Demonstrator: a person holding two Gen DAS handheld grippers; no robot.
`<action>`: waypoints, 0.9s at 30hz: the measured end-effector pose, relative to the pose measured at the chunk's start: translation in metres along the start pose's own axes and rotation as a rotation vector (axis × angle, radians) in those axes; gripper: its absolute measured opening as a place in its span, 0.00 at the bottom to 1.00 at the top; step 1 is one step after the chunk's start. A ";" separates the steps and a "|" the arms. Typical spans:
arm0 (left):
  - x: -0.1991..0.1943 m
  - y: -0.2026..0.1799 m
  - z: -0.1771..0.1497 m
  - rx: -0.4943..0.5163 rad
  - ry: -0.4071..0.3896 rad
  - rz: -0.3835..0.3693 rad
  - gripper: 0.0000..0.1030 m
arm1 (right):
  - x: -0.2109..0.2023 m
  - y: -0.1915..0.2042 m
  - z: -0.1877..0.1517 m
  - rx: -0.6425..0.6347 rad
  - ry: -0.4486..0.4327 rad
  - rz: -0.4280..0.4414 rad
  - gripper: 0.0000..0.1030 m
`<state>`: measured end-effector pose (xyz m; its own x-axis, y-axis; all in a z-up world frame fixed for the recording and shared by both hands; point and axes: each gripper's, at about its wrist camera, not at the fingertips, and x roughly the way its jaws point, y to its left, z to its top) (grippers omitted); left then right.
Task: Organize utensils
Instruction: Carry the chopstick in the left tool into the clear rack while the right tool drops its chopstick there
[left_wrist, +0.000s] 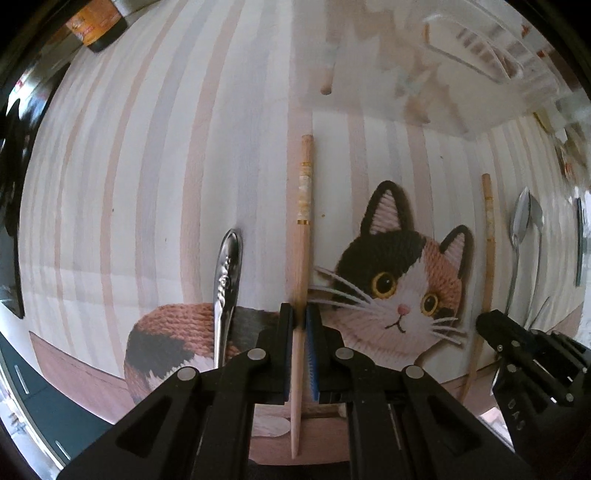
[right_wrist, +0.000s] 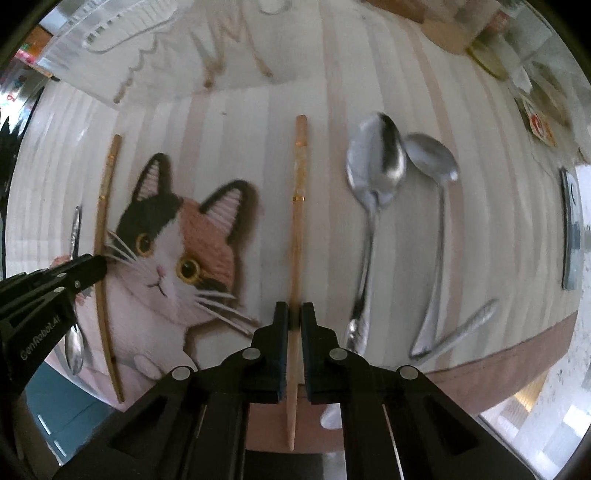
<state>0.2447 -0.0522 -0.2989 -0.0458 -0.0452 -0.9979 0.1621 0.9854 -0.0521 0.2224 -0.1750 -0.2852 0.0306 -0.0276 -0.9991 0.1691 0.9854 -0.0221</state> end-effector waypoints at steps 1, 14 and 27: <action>-0.001 0.001 0.000 -0.003 0.002 -0.003 0.05 | -0.004 0.003 0.006 -0.002 0.001 -0.003 0.07; -0.004 0.002 0.001 0.013 0.004 0.005 0.06 | 0.000 0.003 0.001 -0.018 0.006 -0.002 0.08; -0.054 0.009 -0.029 -0.019 -0.144 0.004 0.04 | -0.019 -0.011 -0.021 -0.025 -0.068 0.067 0.07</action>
<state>0.2197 -0.0357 -0.2441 0.0972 -0.0631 -0.9933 0.1432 0.9885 -0.0488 0.1989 -0.1814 -0.2670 0.1083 0.0276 -0.9937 0.1394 0.9893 0.0427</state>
